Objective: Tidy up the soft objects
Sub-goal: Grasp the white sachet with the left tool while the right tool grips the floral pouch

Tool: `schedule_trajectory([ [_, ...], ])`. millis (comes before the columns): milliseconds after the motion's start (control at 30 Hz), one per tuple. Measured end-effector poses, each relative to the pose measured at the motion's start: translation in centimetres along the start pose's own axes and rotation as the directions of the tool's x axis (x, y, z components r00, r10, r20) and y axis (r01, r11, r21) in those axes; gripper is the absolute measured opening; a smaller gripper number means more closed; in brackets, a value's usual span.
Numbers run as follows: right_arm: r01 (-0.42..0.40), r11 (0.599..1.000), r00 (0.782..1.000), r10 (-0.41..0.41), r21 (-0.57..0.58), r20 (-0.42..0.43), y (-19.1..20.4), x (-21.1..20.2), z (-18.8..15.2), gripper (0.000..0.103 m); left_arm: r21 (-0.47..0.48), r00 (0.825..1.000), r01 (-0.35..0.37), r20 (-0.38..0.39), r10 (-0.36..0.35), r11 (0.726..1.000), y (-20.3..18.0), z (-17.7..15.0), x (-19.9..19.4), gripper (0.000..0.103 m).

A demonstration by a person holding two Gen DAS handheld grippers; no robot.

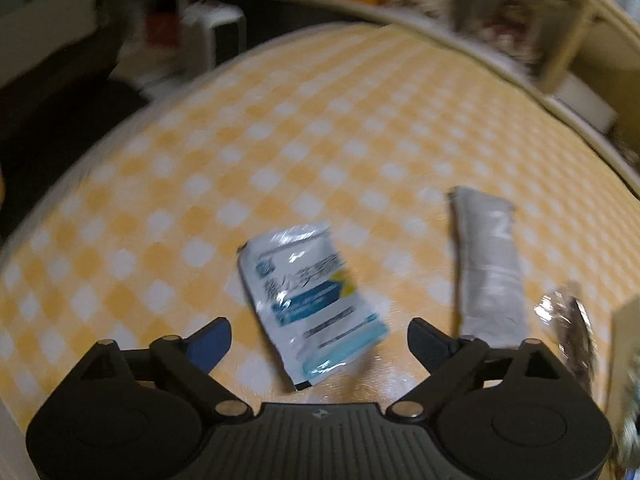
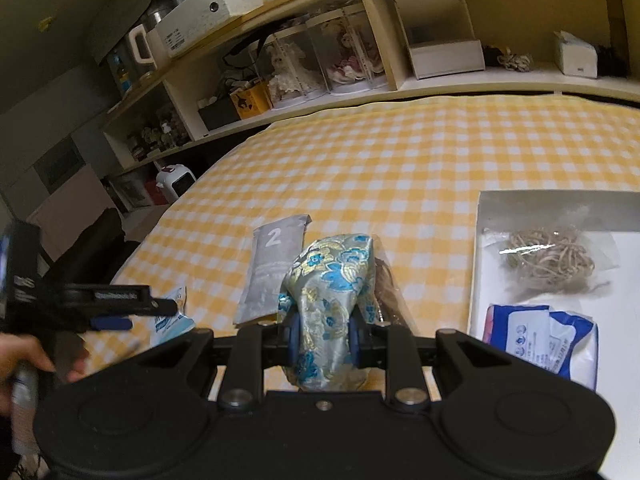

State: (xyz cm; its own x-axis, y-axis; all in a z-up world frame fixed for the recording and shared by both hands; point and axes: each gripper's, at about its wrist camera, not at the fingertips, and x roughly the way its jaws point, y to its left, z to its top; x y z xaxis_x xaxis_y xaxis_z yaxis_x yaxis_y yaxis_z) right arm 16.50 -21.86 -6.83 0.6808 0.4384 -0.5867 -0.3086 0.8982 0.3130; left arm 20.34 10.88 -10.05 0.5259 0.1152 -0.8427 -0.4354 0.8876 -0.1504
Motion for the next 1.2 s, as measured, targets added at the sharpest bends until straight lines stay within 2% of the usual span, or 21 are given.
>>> schedule_trajectory([
  [100,-0.007,1.0,1.0,0.007,0.014,-0.004,-0.4,0.1,0.0,0.024,-0.057,0.999,-0.017,-0.035,0.015,0.998,0.2,0.0,1.5,0.1],
  [233,-0.018,1.0,1.0,0.018,0.02,-0.006,-0.6,0.4,0.1,0.024,-0.083,0.999,-0.05,-0.019,0.048,0.995,0.0,0.4,2.4,0.103],
  [333,-0.017,1.0,1.0,0.018,0.023,-0.009,-0.5,0.6,0.2,0.024,-0.105,0.997,-0.079,-0.01,0.078,0.991,-0.2,0.8,3.0,0.101],
  [400,-0.016,1.0,1.0,0.017,0.023,-0.01,-0.5,0.8,0.2,0.024,-0.091,0.997,-0.076,0.013,0.077,0.993,-0.5,1.0,3.1,0.09],
  [467,-0.013,1.0,1.0,0.013,0.024,-0.012,-0.6,0.8,0.2,0.024,-0.029,0.997,-0.066,0.043,0.067,0.997,-1.3,1.1,3.2,0.071],
  [533,-0.012,1.0,1.0,0.012,0.027,-0.015,-0.7,1.0,0.2,0.024,0.023,0.997,-0.048,0.059,0.047,0.999,-1.7,1.1,3.0,0.061],
  [667,-0.009,1.0,1.0,0.009,0.028,-0.021,-0.9,1.3,0.1,0.024,0.097,0.998,-0.005,0.062,-0.002,0.995,-2.0,1.0,2.7,0.058],
  [800,-0.007,1.0,1.0,0.008,0.019,-0.023,-0.7,1.4,0.0,0.024,0.166,0.997,0.005,0.072,-0.017,0.986,-2.8,0.7,2.5,0.054],
  [933,-0.004,1.0,1.0,0.005,0.02,-0.02,-0.7,1.3,0.1,0.024,0.216,0.996,0.02,0.082,-0.039,0.976,-3.1,0.5,2.1,0.042],
  [1200,0.004,1.0,1.0,-0.003,0.018,-0.007,-0.7,1.1,0.0,0.024,0.256,0.991,0.074,0.092,-0.101,0.964,-3.8,0.2,0.0,0.041],
])
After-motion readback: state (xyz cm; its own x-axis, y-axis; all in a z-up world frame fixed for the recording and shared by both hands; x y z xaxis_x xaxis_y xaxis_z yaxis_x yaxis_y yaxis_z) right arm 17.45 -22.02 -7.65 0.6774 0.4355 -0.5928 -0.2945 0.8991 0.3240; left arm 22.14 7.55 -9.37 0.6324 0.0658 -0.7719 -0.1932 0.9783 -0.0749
